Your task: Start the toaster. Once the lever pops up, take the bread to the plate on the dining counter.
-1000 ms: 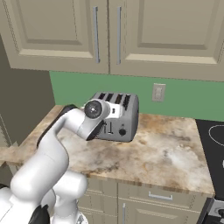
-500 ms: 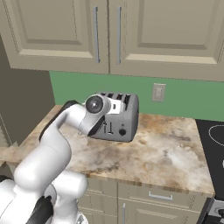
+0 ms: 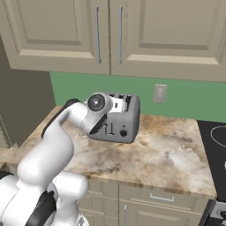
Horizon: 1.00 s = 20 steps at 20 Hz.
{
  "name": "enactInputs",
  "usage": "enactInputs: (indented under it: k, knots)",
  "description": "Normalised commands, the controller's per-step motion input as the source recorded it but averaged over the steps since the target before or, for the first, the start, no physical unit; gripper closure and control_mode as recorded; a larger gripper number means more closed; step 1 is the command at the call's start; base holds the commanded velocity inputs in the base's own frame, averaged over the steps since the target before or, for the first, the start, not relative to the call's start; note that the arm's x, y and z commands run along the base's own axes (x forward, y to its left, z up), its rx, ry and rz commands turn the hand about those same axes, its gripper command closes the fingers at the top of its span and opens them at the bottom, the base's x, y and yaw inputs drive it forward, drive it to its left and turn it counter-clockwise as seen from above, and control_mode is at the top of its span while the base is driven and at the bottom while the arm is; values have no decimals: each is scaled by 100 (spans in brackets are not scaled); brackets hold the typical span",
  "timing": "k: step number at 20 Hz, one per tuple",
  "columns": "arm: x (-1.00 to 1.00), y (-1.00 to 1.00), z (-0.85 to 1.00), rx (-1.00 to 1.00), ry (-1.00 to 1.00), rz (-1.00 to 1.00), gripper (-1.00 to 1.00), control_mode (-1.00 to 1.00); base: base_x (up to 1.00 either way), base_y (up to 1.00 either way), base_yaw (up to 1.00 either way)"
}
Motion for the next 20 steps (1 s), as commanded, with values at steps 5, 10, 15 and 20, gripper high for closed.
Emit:
enactInputs:
  k: [5, 10, 15, 20]
  knots:
    - [13, -6, 0, 0, 0, 0, -100, -100, 0, 0, 0]
    - [11, -15, 0, 0, 0, 0, -100, -100, 0, 0, 0]
    - [7, -16, 0, 0, 0, 0, -100, -100, 0, 0, 0]
    - [6, -6, 0, 0, 0, 0, -100, -100, 0, 0, 0]
